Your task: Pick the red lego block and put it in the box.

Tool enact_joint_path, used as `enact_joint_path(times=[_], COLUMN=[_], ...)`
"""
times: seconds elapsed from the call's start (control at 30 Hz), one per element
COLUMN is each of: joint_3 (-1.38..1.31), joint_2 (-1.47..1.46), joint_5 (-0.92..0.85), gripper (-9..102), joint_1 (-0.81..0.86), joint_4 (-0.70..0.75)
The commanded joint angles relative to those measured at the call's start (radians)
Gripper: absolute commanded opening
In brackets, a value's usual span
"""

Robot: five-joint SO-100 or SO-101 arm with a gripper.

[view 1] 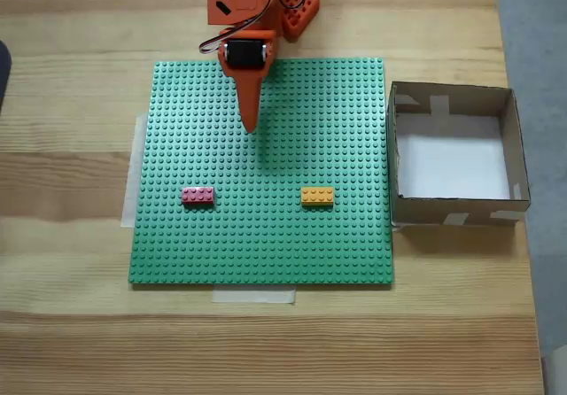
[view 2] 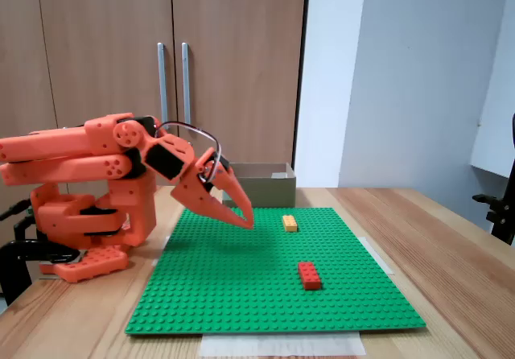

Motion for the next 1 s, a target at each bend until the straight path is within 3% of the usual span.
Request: enact_joint_path(times=[0.0,0.97], joint_3=[0.005,-0.037], joint_2=[0.006,-0.054], joint_5=[-0.005,-0.014], gripper=[-1,-1], joint_1=[-0.005,0.008], joint_4=[0.003,0.002])
